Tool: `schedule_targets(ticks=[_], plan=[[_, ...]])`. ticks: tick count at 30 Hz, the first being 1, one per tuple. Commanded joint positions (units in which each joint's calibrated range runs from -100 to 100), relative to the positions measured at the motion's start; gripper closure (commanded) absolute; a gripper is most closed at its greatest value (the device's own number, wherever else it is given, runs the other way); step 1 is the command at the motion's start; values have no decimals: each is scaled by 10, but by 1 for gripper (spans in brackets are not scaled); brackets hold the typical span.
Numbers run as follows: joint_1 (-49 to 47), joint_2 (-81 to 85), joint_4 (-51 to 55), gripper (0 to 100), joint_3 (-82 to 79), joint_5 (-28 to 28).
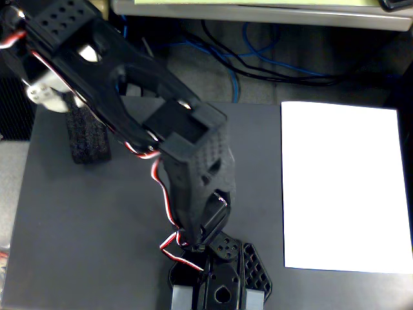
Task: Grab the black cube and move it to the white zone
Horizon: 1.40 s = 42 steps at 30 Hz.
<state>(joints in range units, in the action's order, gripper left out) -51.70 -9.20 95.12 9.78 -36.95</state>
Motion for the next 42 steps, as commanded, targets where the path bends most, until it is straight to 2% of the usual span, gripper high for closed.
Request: schedule_targets(ticks=[1,5,9,13,16,18,21,23,29,31,42], plan=[[5,-30,6,81,118,-14],[5,-31,44,72,118,-40],[7,-30,43,65,113,-41],[130,-29,42,65,128,-51],[138,62,43,65,94,-37],[136,167,36,65,-13,-29],[109,256,-94,65,-212,-20],[111,264,-125,65,-263,-20],[102,260,-153,65,-282,-20],[83,214,-202,65,-323,-19],[62,166,-245,65,-352,-7]])
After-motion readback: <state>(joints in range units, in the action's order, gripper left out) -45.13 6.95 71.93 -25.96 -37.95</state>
